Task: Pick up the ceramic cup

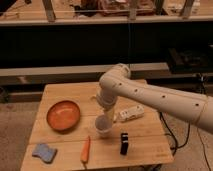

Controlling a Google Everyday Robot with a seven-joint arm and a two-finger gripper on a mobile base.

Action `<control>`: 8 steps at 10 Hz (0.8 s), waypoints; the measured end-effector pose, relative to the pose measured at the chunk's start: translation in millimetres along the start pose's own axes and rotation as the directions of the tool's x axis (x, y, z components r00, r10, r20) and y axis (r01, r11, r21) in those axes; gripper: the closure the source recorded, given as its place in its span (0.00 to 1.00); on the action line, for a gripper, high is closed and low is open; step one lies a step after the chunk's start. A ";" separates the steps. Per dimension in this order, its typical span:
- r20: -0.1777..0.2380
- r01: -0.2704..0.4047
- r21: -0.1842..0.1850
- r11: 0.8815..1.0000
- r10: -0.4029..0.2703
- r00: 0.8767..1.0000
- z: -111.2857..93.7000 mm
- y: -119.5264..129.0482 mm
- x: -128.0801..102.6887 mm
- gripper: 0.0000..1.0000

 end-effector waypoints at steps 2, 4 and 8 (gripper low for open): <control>0.005 0.000 -0.017 1.000 0.000 1.000 16.3 -1.8 1.6 0.20; 0.008 0.005 -0.028 1.000 -0.004 1.000 31.6 -2.3 1.5 0.20; 0.022 0.015 -0.053 0.998 -0.014 1.000 56.6 -0.7 -1.5 0.20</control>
